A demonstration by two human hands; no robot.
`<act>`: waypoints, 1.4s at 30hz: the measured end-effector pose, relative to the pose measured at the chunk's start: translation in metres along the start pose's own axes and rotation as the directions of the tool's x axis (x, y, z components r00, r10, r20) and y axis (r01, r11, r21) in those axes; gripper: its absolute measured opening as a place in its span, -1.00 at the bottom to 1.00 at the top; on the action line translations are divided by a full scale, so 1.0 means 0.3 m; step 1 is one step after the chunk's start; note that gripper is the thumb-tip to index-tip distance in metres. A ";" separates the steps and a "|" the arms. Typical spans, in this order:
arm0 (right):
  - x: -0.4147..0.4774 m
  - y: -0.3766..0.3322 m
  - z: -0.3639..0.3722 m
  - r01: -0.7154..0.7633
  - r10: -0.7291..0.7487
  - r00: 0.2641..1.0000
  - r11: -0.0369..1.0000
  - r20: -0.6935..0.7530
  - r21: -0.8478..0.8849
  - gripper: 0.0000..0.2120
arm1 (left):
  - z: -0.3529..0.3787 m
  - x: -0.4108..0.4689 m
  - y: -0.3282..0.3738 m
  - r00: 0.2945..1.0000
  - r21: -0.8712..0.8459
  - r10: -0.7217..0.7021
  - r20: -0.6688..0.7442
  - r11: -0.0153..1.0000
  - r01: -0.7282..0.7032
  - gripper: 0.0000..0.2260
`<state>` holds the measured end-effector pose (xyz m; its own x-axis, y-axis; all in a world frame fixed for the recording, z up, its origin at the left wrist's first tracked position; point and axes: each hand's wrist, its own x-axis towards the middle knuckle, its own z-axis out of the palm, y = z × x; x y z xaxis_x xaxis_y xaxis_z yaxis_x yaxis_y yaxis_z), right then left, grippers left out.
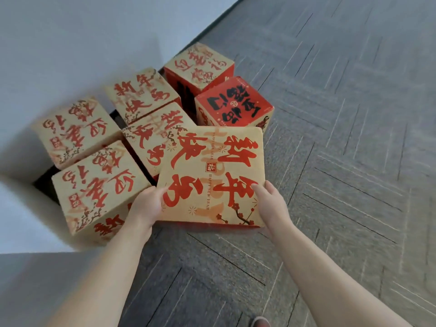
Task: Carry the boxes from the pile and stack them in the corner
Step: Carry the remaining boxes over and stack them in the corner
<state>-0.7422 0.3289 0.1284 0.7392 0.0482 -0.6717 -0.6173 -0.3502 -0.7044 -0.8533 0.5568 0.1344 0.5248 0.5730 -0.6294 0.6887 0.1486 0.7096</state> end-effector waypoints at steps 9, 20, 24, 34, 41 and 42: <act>-0.696 -0.833 -0.294 0.255 -0.250 0.964 0.966 -0.093 0.047 -0.73 | -0.414 -0.639 0.843 0.967 -0.145 0.228 -0.111 0.959 -0.243 -0.73; -1.343 -1.346 -0.357 0.427 -0.446 0.894 0.879 0.044 0.212 -0.74 | -0.784 -1.253 1.236 0.901 -0.313 0.403 -0.162 0.845 -0.435 -0.70; -1.423 -1.404 -0.330 0.474 -0.498 0.861 0.859 0.106 0.191 -0.75 | -0.868 -1.329 1.234 0.880 -0.269 0.415 -0.231 0.842 -0.468 -0.86; -1.380 -1.497 -0.245 0.504 -0.519 0.728 0.848 0.448 0.164 -0.56 | -0.894 -1.450 1.137 0.848 -0.347 0.275 -0.453 0.822 -0.452 -0.71; -1.308 -1.518 -0.251 0.512 -0.456 0.523 0.843 0.720 0.162 -0.83 | -0.741 -1.633 1.053 0.774 -0.446 0.083 -0.628 0.777 -0.445 -0.68; -1.306 -1.504 -0.250 0.517 -0.438 0.501 0.843 0.747 0.149 -0.82 | -0.718 -1.670 1.025 0.758 -0.450 0.057 -0.650 0.775 -0.444 -0.67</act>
<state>-0.7331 0.3979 0.7268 0.4396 0.8759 -0.1986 -0.1785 -0.1315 -0.9751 -1.0121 0.4891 0.7361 0.1125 0.9664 -0.2309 0.0757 0.2234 0.9718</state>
